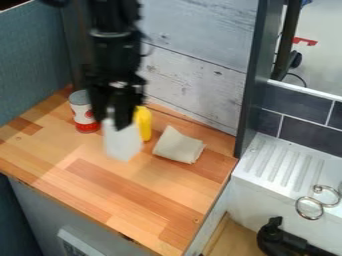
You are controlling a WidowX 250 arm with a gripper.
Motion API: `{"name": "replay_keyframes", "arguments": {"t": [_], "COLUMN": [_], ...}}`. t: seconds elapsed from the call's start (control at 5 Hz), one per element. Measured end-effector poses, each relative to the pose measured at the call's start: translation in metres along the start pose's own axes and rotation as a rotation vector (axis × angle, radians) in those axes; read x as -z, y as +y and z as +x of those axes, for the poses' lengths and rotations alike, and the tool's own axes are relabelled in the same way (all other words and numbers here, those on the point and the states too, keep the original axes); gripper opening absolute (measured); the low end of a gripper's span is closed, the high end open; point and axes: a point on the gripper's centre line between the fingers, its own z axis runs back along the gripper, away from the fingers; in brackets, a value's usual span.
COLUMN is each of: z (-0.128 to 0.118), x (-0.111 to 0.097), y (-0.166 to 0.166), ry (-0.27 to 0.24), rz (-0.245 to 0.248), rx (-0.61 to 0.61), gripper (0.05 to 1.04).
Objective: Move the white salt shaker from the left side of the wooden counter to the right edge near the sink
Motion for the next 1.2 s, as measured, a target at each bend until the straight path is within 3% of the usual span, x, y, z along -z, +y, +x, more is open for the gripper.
{"name": "replay_keyframes", "arguments": {"t": [0.4,0.6,1.0,1.2], "z": [0.050,0.053,0.051,0.047], "x": [0.039,0.057,0.060,0.064], "y": [-0.064,-0.073,-0.076,-0.074], "ry": [0.007,0.043,0.055,0.075], "rz": [-0.029,-0.033,-0.007,0.001], "rx": [0.153,0.158,0.139,0.135], "gripper": [0.565,0.565,0.611,0.937]}}
